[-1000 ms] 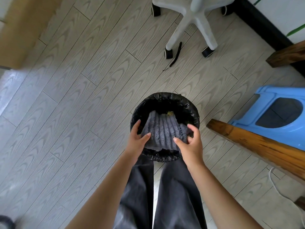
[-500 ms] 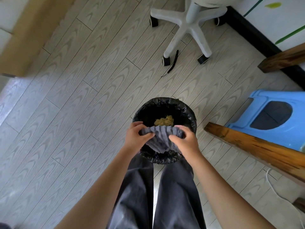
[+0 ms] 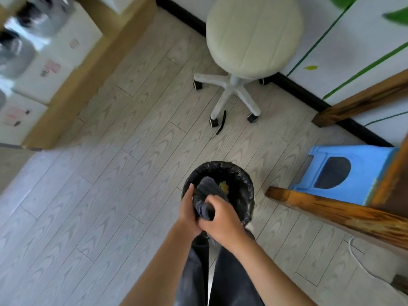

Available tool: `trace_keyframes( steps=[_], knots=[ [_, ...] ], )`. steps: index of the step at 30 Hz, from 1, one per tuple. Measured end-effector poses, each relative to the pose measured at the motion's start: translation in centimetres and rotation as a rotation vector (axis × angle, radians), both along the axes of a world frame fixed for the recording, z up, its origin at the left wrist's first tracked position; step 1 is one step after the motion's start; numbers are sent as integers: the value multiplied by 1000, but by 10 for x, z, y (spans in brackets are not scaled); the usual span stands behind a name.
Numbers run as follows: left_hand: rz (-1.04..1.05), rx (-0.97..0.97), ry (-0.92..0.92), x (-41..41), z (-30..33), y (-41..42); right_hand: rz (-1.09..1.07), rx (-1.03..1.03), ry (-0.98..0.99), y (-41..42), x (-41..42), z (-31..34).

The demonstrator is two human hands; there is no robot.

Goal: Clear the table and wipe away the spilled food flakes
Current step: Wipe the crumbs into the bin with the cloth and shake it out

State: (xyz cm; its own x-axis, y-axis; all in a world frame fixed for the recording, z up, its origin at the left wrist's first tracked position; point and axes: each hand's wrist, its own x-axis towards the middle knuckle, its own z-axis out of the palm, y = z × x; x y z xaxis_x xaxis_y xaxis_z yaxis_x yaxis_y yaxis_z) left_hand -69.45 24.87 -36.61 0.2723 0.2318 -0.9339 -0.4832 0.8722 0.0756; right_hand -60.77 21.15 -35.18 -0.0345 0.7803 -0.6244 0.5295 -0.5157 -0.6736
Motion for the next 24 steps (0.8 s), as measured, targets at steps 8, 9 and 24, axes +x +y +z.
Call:
trace_keyframes(
  steps=[8,9,24],
  knots=[
    [90,115,-77,-10,89,26,65,105,-10,30,0,125],
    [70,140,-68,-8,103,33,83,110,-23,35,2,140],
    [-418,689,-131,83,304,32,-107,231,-278,-17,124,386]
  ],
)
